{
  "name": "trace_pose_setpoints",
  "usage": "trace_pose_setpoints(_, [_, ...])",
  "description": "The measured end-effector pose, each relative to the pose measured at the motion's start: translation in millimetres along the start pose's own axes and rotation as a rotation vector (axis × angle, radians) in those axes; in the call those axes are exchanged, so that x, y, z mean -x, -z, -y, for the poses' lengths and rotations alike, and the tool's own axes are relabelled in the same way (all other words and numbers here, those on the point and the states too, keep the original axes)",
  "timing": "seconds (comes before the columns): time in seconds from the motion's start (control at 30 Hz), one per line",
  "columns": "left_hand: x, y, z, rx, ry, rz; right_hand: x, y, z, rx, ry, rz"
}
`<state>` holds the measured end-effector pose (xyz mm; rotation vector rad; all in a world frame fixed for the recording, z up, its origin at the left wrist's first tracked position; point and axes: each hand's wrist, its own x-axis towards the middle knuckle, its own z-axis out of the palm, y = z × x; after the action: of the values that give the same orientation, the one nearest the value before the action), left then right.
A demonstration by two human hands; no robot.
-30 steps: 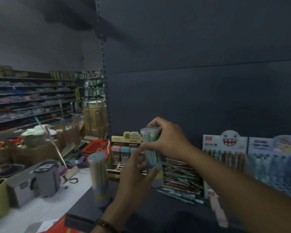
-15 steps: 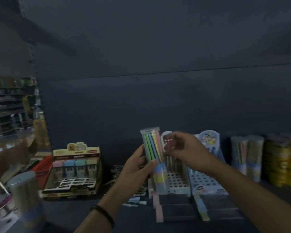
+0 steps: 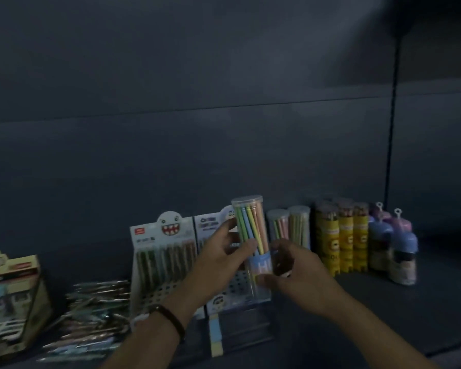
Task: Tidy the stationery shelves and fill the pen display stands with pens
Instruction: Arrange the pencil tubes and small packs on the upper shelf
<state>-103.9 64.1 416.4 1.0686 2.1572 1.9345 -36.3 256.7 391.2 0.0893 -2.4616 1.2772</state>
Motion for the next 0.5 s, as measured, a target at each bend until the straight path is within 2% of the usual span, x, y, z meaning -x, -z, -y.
trace_pose_setpoints(0.17, [-33,-54,17,-0.095,-0.008,-0.01,9,22,-51,0.064,-0.001,-0.136])
trace_pose_setpoints(0.33, [-63,-91,48,-0.157,0.066,0.029,9,33,-101,0.108,0.01,-0.27])
trace_pose_setpoints(0.5, [-81,-117,83,-0.27,0.092,0.022,5,27,-135,0.162,-0.051,-0.331])
